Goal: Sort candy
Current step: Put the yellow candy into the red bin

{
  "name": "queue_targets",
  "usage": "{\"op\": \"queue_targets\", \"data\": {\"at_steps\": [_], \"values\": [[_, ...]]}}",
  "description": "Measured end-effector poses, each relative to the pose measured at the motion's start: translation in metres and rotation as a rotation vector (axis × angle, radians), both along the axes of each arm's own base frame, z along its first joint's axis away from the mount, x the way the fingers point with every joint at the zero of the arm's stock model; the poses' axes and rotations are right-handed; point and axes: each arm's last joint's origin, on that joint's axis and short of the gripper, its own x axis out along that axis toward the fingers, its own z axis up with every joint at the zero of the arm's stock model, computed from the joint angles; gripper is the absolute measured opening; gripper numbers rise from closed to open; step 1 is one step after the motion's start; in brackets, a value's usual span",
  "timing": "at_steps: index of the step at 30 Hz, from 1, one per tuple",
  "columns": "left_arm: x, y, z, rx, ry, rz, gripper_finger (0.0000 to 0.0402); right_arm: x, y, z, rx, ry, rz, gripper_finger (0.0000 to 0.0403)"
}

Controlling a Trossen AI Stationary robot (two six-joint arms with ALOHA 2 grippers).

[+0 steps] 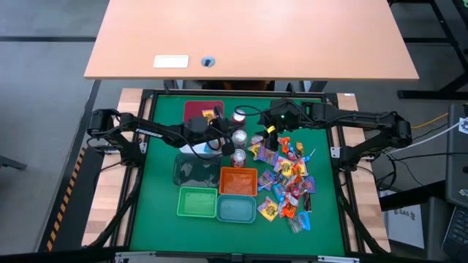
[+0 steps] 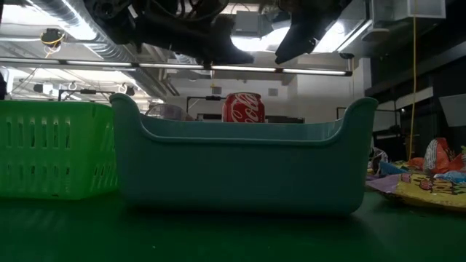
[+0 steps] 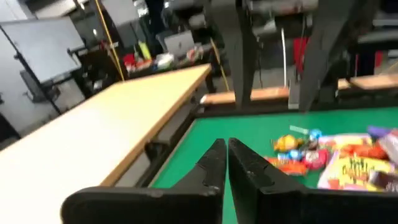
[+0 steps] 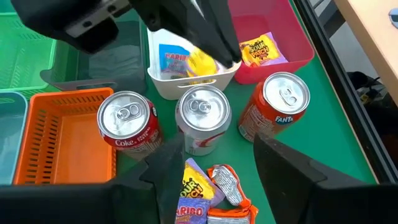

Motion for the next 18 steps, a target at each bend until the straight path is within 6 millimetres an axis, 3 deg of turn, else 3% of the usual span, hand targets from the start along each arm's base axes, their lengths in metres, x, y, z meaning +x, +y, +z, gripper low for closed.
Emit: {"op": "queue_targets", "data": {"at_steps": [10,18], "values": [[-0.01,0.002,-0.015,-0.155,0.127,0.216,0.0122,-0.002,0.0,-0.002,0.005,0.03,-0.001,0.0189],[-0.043,-0.005,-0.002,-0.274,0.304,0.213,0.0136,-0.006,0.001,-0.006,0.015,0.086,-0.001,0.0189]]}}
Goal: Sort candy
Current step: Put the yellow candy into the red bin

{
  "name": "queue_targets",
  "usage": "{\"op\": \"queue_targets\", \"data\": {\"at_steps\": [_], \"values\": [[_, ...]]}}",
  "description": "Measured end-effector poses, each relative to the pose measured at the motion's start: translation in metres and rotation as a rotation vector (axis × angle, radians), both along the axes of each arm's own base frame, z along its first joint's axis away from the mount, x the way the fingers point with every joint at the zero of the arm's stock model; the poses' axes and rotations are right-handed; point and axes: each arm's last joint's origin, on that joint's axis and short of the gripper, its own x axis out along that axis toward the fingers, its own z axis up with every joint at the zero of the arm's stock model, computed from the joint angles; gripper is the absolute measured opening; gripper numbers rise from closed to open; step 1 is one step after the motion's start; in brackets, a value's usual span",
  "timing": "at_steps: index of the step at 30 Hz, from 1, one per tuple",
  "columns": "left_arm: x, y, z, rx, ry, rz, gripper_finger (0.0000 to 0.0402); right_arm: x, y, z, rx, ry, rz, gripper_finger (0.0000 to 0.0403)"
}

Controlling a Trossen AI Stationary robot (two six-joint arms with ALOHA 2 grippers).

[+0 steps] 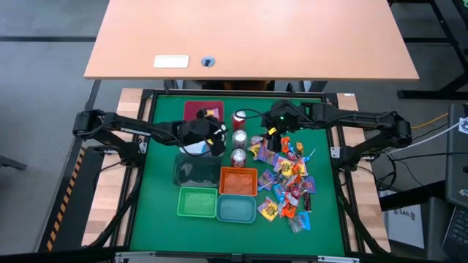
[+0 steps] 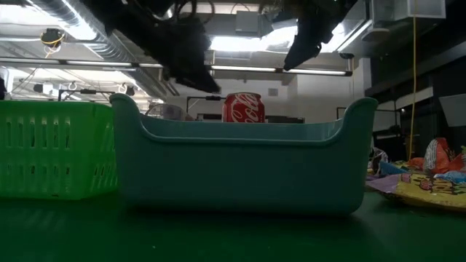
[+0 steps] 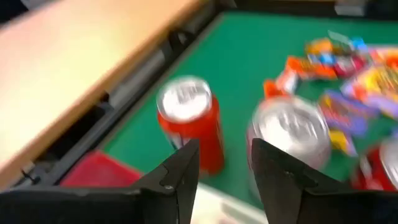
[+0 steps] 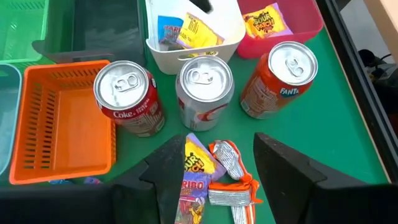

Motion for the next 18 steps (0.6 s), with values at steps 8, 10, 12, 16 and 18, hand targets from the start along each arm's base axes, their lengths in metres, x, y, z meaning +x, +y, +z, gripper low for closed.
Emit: {"op": "queue_targets", "data": {"at_steps": [8,10,12,16,18], "values": [[-0.027,-0.006,-0.011,-0.064,0.315,-0.144,0.0136,0.0,0.0,0.0,0.001,0.004,0.0,0.0189],[-0.029,-0.007,-0.018,-0.067,0.394,-0.183,0.0137,0.0,0.0,0.0,0.001,0.004,0.0,0.0189],[-0.032,-0.008,-0.023,-0.057,0.455,-0.211,0.0137,0.0,0.0,0.0,0.001,0.004,0.0,0.0189],[-0.034,-0.007,-0.028,-0.033,0.491,-0.238,0.0137,0.0,0.0,0.0,0.001,0.004,0.0,0.0189],[-0.034,-0.005,-0.031,-0.046,0.497,-0.243,0.0137,0.0,0.0,0.0,0.0,0.004,0.0,0.0189]]}}
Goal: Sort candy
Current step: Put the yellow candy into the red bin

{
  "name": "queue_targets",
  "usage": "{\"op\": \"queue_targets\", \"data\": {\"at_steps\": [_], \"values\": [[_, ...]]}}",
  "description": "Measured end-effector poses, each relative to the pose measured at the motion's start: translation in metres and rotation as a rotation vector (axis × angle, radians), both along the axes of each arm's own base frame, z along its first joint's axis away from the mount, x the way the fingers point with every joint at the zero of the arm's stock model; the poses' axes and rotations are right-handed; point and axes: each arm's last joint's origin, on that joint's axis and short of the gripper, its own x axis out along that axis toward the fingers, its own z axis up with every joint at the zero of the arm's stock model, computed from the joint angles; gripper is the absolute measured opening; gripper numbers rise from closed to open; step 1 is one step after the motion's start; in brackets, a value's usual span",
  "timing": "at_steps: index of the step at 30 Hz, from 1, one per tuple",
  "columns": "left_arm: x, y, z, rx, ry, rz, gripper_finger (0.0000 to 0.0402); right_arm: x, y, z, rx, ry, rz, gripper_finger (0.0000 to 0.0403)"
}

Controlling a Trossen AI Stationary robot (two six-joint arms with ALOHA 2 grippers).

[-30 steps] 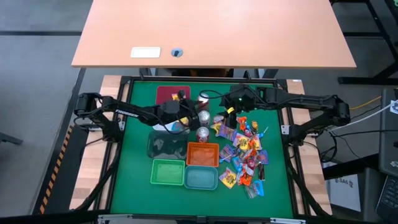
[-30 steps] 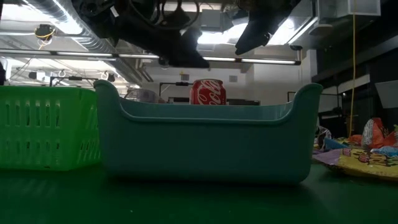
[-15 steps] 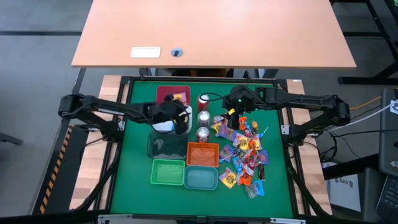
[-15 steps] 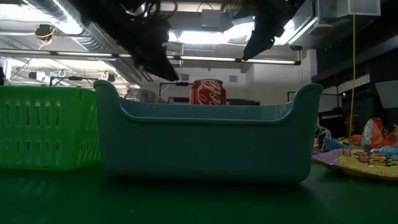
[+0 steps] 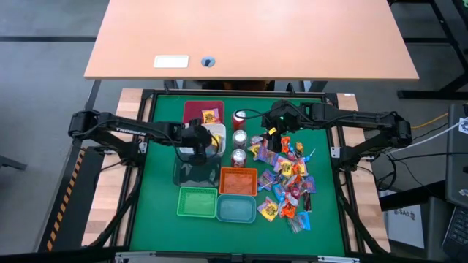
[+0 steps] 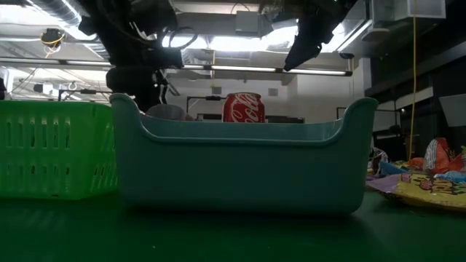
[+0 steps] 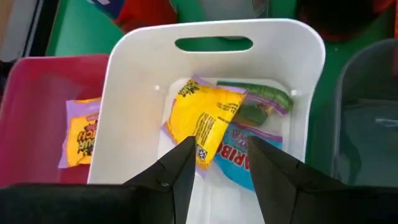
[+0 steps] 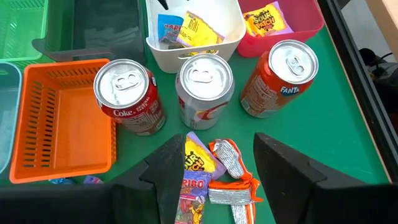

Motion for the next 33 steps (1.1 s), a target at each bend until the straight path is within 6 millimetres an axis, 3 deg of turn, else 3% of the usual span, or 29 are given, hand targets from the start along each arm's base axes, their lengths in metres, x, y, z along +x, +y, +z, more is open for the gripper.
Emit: {"op": "queue_targets", "data": {"at_steps": [22,33], "values": [[-0.006,0.037,-0.003,-0.184,-0.049,0.067,0.0137,0.0,0.0,0.0,0.0,-0.001,0.0,0.0189],[0.011,0.041,-0.029,-0.237,-0.043,0.095,0.0137,0.0,0.0,0.0,0.0,0.001,0.001,0.0189]]}}
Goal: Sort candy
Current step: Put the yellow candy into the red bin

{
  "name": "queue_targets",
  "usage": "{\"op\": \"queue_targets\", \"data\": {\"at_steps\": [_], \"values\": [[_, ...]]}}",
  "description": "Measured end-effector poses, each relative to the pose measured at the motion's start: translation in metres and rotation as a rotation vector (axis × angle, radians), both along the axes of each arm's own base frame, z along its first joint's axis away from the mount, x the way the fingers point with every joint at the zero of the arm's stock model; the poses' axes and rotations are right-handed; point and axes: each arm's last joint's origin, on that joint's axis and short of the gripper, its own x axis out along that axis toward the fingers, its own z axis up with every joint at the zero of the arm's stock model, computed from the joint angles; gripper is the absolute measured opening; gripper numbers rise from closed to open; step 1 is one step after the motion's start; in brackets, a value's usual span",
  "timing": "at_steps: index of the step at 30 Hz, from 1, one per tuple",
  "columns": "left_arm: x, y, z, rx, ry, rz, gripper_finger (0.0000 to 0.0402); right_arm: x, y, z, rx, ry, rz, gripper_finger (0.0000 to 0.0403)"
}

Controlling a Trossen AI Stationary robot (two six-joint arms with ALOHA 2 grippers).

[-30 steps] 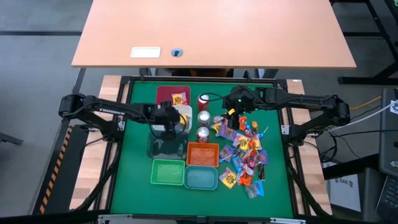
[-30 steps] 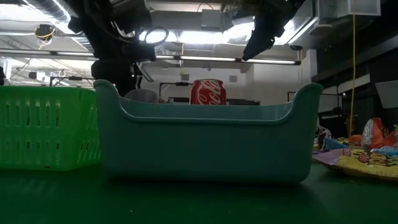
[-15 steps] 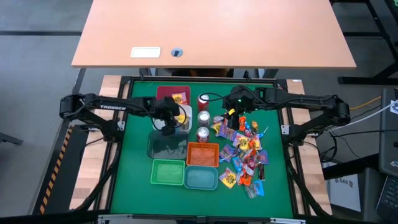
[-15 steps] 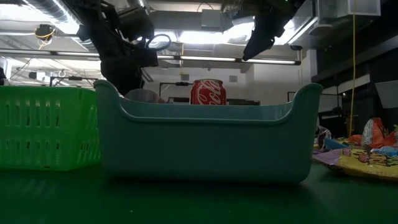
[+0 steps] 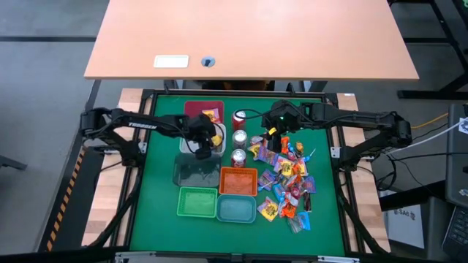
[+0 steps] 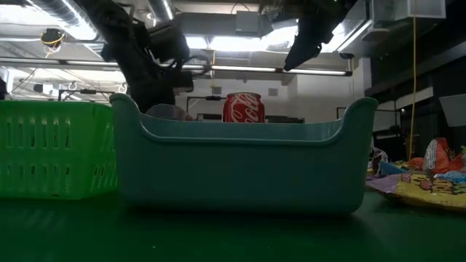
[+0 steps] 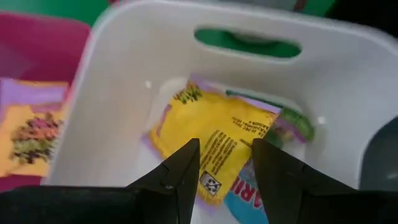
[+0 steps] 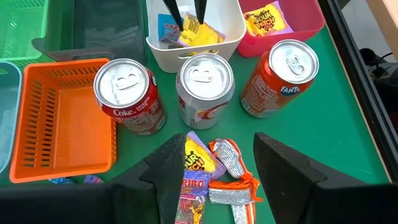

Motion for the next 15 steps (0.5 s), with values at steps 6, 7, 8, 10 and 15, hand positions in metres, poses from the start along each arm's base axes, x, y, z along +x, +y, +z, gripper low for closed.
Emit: {"op": "queue_targets", "data": {"at_steps": [6,7,8,10,15], "values": [[0.004,0.001,-0.017,-0.019,0.061,0.001,0.0137,0.0,0.0,0.0,0.0,0.002,0.0,0.0189],[0.004,0.001,-0.019,-0.018,0.07,0.0,0.0137,0.0,0.0,0.0,0.0,0.002,0.0,0.0189],[0.004,0.001,-0.02,-0.016,0.077,0.001,0.0136,0.0,0.0,0.0,0.0,0.002,0.0,0.0189],[0.005,0.001,-0.022,-0.012,0.085,-0.003,0.0132,0.0,0.0,0.0,0.0,0.002,0.0,0.0189],[0.005,0.002,-0.024,-0.007,0.09,-0.002,0.0091,0.0,0.0,0.0,0.0,0.002,0.0,0.0189]]}}
